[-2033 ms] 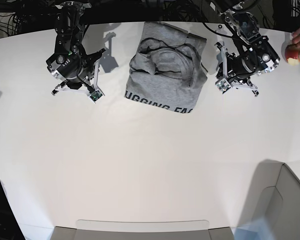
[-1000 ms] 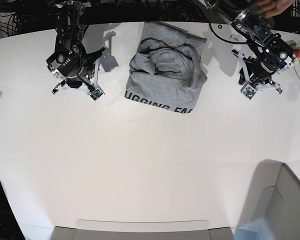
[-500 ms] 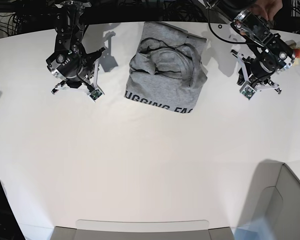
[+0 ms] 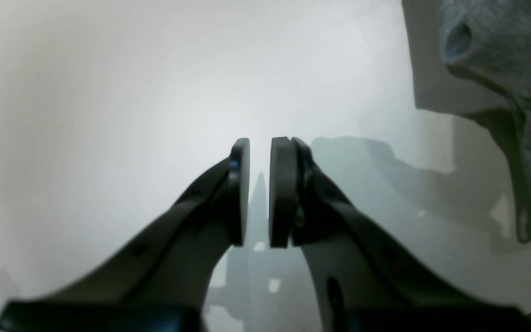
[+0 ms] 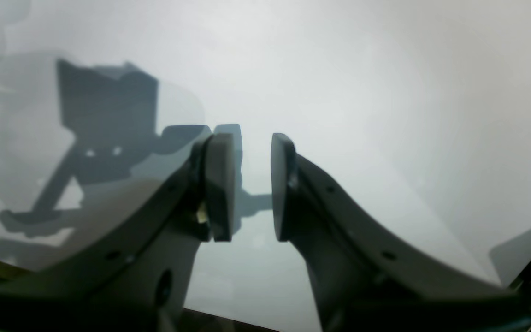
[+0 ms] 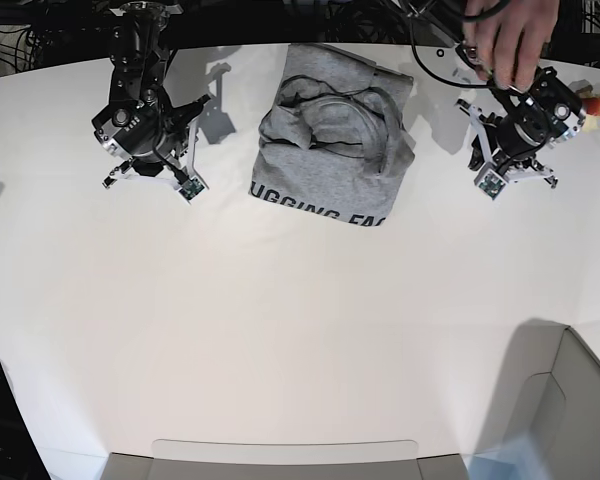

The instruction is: Fold the T-shirt properly

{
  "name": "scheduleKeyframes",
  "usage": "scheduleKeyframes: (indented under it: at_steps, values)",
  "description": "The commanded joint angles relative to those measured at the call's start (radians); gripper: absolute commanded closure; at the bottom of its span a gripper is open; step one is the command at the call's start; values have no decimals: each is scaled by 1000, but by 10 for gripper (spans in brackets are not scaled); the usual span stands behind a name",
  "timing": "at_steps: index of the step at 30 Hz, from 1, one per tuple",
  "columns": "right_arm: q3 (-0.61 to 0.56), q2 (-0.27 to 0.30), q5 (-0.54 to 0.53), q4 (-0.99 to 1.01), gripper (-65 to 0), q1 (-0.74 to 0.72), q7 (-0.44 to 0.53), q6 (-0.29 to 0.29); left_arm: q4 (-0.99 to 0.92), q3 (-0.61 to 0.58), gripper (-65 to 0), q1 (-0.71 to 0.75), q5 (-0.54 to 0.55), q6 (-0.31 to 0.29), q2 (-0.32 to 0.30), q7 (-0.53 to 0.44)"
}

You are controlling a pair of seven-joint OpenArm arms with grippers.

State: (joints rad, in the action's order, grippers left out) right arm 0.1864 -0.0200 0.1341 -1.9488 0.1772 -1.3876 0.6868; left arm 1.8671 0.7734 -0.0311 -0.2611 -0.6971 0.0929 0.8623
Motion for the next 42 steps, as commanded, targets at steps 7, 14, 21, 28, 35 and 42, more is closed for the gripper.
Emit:
scheduleKeyframes:
  at_steps: [7, 14, 21, 28, 35, 42]
  values:
    - [2, 2, 0, -18, -144, -8, 6, 11, 16, -2, -76, 21, 13, -1, 3, -12]
    - [2, 2, 0, -16, -144, 3, 6, 11, 16, -2, -76, 46, 13, -1, 3, -16]
    - [2, 2, 0, -16, -144, 5, 6, 11, 16, -2, -76, 63, 13, -1, 5, -13]
    - [2, 2, 0, -16, -144, 5, 6, 11, 16, -2, -76, 64, 13, -1, 17, -13]
    - [2, 2, 0, -16, -144, 3, 6, 11, 16, -2, -76, 63, 13, -1, 18, -13]
    - [2, 2, 0, -16, -144, 2, 6, 11, 16, -4, -76, 58, 13, -1, 18, -13]
